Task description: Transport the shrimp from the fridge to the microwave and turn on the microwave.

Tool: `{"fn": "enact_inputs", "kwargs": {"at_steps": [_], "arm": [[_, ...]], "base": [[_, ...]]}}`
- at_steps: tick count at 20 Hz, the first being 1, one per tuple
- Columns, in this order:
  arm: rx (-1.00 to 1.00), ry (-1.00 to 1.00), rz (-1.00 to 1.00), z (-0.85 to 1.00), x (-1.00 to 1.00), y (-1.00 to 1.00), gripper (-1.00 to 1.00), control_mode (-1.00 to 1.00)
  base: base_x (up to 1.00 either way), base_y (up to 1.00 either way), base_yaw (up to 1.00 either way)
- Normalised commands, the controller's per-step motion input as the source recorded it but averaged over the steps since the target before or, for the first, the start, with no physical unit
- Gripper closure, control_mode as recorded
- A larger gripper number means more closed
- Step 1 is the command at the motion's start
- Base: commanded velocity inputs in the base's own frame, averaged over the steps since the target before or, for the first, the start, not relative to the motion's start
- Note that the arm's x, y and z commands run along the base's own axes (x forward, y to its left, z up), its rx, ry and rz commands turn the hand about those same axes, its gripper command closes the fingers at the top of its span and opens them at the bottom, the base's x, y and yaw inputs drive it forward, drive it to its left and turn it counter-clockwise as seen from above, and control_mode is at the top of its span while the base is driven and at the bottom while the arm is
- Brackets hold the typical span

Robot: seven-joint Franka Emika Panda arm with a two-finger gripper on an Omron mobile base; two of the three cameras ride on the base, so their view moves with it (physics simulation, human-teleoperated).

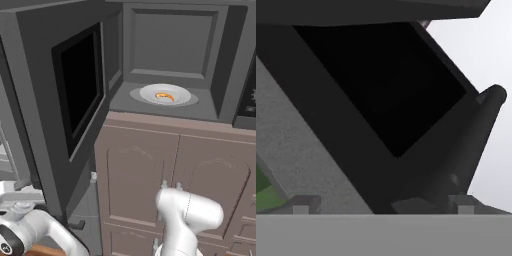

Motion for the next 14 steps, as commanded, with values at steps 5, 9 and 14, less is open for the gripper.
{"fn": "enact_inputs", "kwargs": {"at_steps": [5,9,14], "arm": [[0.07,-0.06,0.00,0.34,0.00,-0.43,-1.00,-1.00],[0.08,-0.03,0.00,0.34,0.00,-0.42,-1.00,-1.00],[0.10,-0.03,0.10,0.31,0.16,-0.67,-1.00,-1.00]], "base": [[0.00,0.00,0.00],[0.00,0.00,0.00],[0.00,0.00,0.00]]}}
